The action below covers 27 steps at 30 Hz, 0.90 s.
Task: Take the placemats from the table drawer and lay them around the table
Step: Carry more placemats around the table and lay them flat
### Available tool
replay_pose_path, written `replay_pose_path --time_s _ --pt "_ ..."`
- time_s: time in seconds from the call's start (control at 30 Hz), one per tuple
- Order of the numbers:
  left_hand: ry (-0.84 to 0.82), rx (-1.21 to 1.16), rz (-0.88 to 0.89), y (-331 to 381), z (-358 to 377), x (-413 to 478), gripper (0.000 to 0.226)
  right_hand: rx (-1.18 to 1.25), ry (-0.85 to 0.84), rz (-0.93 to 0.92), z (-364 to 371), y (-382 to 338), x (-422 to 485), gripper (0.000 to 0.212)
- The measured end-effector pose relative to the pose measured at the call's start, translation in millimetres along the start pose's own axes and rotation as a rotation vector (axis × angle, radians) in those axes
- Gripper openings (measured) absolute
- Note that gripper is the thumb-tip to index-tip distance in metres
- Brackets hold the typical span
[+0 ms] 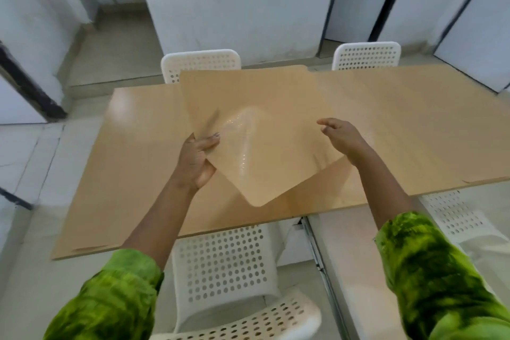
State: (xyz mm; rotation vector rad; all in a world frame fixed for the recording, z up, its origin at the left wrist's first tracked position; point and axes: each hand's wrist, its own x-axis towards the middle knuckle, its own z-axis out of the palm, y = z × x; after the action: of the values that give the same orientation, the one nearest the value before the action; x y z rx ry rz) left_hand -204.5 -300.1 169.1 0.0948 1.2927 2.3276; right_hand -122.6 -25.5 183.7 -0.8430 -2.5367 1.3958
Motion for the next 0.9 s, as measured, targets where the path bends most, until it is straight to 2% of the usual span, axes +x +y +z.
replay_pose_path --time_s 0.13,0.27,0.33,0.37,0.43,0.5,0.53,0.73,0.9 --pt "0.039 0.015 -0.017 53 -80 -38 0.045 -0.013 -0.063 0.036 44 -23 -8 0.04" --pt "0.078 0.012 -0.029 107 -170 -96 0.038 -0.069 -0.019 0.118 106 -46 -24 0.049" --pt "0.112 -0.022 -0.026 132 -213 -126 0.039 -0.003 -0.02 0.202 137 -56 -39 0.054" --pt "0.133 -0.023 -0.027 146 -236 -140 0.041 0.085 -0.053 0.245 154 -64 -50 0.052" --pt "0.174 -0.008 -0.022 172 -282 -172 0.039 0.263 -0.155 0.284 192 -81 -71 0.032" --pt "0.228 0.021 -0.028 195 -324 -196 0.036 0.38 -0.237 0.269 226 -98 -87 0.009" --pt "0.259 0.033 -0.036 207 -343 -208 0.037 0.424 -0.27 0.244 244 -108 -94 0.009" --pt "0.368 0.034 0.02 258 -424 -250 0.036 0.499 -0.367 0.152 336 -173 -116 0.019" --pt "0.434 0.058 0.07 285 -465 -242 0.034 0.552 -0.377 0.128 389 -204 -100 0.021"
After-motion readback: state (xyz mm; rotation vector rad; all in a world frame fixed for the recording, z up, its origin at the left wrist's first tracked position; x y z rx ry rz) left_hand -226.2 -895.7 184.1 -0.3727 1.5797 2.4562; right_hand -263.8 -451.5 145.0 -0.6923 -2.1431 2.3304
